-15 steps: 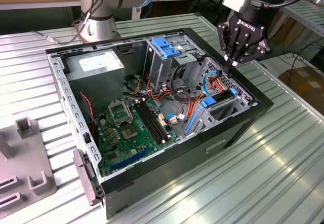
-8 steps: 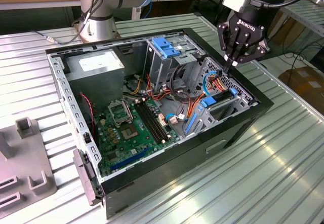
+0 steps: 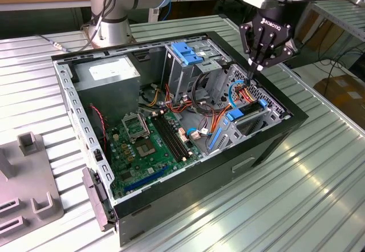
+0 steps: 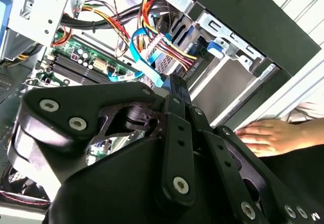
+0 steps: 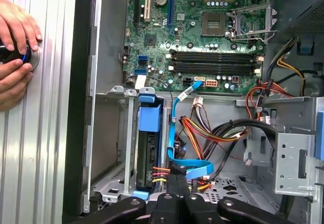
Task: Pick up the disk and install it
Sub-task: 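Insert the second disk wire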
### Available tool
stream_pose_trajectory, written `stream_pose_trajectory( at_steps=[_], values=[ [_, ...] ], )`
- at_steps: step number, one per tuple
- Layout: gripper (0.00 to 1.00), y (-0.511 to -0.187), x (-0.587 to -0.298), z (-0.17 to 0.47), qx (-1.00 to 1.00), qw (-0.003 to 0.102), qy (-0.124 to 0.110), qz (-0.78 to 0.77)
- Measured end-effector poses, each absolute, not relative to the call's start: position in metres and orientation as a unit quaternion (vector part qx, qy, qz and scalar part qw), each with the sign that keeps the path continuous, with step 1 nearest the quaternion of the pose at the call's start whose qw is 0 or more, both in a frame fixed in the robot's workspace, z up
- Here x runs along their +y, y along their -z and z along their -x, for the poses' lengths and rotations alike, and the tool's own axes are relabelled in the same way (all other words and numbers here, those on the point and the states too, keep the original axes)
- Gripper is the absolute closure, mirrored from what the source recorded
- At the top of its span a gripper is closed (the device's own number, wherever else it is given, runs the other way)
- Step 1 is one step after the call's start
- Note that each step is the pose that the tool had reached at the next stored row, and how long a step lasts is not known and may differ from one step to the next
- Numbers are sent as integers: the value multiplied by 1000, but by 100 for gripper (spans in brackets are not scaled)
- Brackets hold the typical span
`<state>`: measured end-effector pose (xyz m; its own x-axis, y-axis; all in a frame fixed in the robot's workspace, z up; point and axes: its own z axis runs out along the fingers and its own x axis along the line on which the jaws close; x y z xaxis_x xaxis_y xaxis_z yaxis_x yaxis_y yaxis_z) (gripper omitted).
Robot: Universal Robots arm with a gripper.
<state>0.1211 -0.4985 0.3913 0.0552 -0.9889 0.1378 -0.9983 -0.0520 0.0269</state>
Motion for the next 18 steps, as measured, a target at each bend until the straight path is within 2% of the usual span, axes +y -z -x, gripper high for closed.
stream_pose_trajectory(
  at_steps=[2,3,4,5,6,7,18],
  values=[
    [89,-390,-497,-121,-686,58,-41,-724],
    [83,-389,-496,-121,-686,58,-42,-724],
    [83,-389,-495,-121,-686,58,-42,-724],
    [77,-389,-494,-121,-686,59,-42,-724],
    [77,-388,-493,-120,-686,59,-42,-724],
    [70,-388,-493,-120,-686,59,-43,-724],
    [70,-378,-484,-119,-685,67,-50,-723]
  ],
)
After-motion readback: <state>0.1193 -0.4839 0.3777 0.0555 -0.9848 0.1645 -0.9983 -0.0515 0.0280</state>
